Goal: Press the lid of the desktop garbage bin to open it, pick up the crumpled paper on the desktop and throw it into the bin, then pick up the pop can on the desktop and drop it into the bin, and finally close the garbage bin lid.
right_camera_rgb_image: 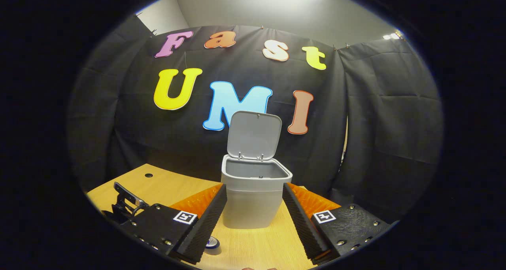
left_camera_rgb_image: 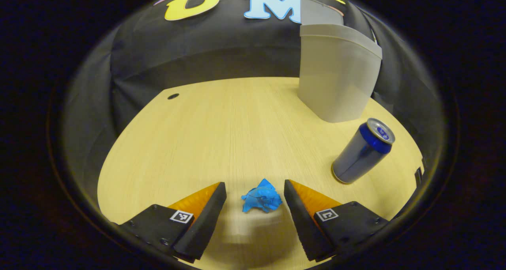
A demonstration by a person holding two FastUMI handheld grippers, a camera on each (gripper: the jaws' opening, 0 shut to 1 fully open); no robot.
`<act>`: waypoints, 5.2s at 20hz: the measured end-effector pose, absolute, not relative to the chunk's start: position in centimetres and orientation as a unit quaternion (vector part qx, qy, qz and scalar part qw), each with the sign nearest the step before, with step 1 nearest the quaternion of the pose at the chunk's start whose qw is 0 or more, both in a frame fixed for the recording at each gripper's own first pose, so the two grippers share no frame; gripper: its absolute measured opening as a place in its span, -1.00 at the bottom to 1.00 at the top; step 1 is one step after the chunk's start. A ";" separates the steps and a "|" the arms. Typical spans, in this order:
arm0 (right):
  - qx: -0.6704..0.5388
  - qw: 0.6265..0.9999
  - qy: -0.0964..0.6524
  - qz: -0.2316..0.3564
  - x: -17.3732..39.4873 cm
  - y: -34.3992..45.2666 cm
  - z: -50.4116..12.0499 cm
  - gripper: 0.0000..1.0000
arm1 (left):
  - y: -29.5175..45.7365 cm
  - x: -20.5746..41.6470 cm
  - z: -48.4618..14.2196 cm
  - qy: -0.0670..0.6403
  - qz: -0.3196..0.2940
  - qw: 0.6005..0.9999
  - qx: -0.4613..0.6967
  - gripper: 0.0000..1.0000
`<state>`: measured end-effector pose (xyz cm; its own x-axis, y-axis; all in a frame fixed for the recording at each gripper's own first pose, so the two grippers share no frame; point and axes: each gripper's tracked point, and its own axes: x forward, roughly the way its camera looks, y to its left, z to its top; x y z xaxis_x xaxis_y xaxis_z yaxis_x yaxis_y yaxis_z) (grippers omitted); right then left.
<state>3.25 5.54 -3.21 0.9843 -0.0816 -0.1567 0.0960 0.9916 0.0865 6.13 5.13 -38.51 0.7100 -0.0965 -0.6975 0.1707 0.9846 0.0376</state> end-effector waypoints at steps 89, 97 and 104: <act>0.095 0.990 0.096 -0.034 0.8 -1.0 -7.3 0.83 | -17.3 23.6 -5.7 0.083 -0.226 0.970 -0.026 0.96; 0.098 0.987 0.107 0.064 2.0 6.5 -8.2 0.83 | -9.4 20.2 -2.9 0.032 -0.153 0.988 -0.014 0.89; 0.107 0.982 0.124 0.099 3.4 11.7 -9.8 0.84 | -3.8 17.7 0.3 0.001 -0.119 0.993 -0.014 0.92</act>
<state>3.37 11.71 -9.81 0.9497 0.2215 -0.2213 -0.1686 0.9574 0.2346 17.73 -3.76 0.35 0.9717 -0.2362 0.0023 0.2362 0.9713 -0.0284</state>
